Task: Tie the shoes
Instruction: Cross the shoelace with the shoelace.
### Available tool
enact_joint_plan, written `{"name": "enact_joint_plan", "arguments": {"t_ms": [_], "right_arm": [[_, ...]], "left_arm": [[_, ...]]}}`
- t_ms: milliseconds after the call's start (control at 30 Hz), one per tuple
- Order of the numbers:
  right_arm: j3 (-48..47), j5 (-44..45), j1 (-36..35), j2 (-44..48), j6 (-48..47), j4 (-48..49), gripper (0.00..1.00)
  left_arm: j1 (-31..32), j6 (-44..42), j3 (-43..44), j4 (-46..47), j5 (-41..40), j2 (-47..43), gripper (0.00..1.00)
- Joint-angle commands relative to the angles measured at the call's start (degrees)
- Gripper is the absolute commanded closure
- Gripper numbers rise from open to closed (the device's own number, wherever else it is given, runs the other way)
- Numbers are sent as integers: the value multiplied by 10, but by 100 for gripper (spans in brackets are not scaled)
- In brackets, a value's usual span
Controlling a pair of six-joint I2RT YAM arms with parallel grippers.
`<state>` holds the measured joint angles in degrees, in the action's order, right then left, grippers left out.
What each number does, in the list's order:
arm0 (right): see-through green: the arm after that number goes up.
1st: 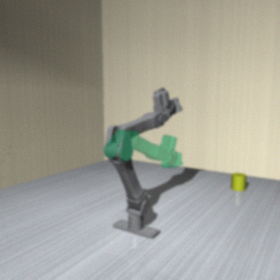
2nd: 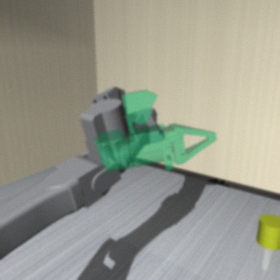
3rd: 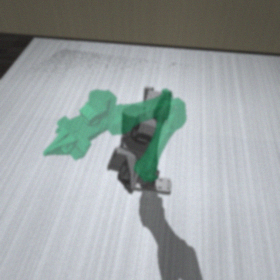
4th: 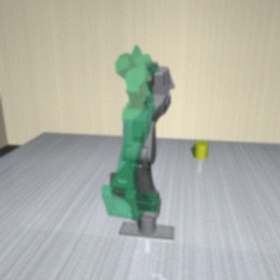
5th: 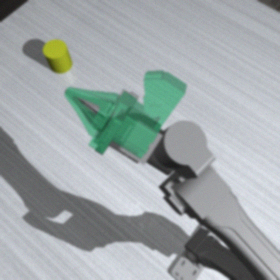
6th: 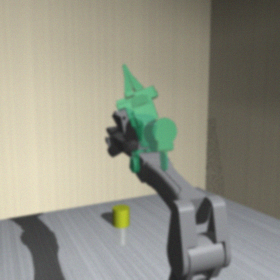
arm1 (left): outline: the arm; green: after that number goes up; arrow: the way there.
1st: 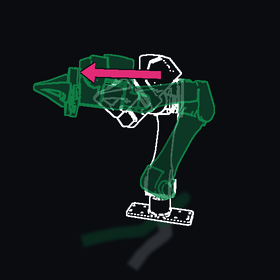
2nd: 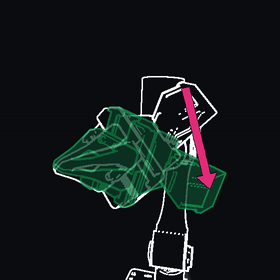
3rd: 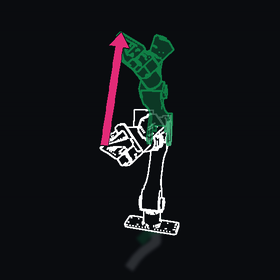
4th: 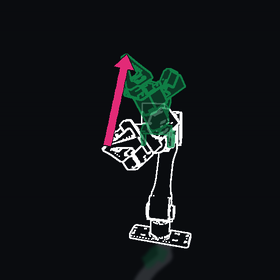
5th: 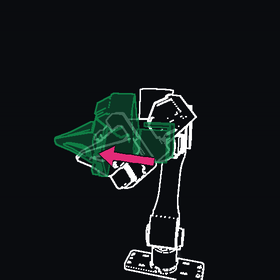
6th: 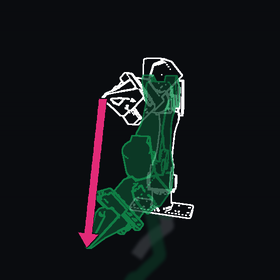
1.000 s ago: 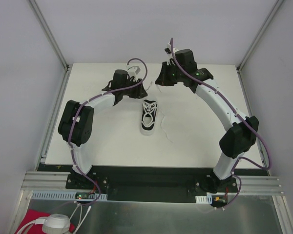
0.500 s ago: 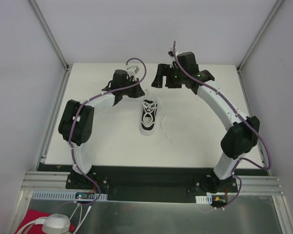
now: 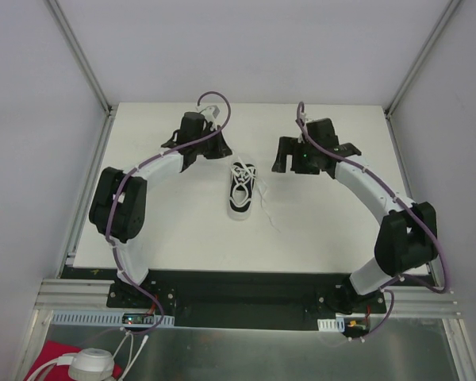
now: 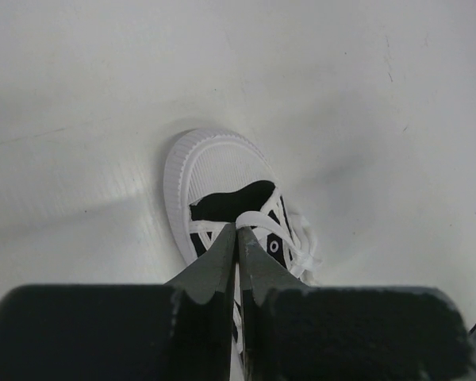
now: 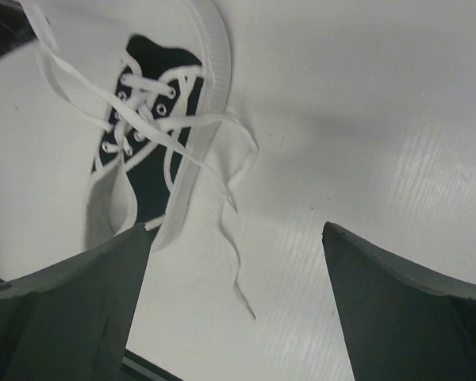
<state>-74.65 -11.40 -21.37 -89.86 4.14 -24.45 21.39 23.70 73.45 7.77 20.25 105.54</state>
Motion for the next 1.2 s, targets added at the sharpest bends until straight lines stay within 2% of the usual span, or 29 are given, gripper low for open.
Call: {"name": "enact_joint_plan", "arguments": {"t_ms": [0, 100, 167, 333, 567, 800, 933, 1167], "right_arm": [[47, -20, -29, 12, -36, 30, 8], [50, -27, -66, -13, -38, 44, 15], [53, -27, -80, -32, -37, 57, 26], [47, -35, -83, -86, -33, 82, 47], [21, -35, -90, -131, -34, 84, 55], [7, -41, -90, -171, -25, 105, 57], [-4, -41, -92, -194, -16, 112, 65], [-34, -28, -94, -216, -24, 103, 71]], "left_arm": [[2, 33, 0, -5, 6, -38, 100], [1, 36, 4, -5, 8, -35, 100], [1, 38, 5, -6, 10, -33, 100], [2, 39, 3, -7, 17, -32, 100], [2, 36, 5, -12, 16, -34, 100], [2, 36, 6, -14, 17, -35, 100], [2, 34, 3, -15, 19, -38, 100], [3, 34, 1, -15, 23, -39, 100]]}}
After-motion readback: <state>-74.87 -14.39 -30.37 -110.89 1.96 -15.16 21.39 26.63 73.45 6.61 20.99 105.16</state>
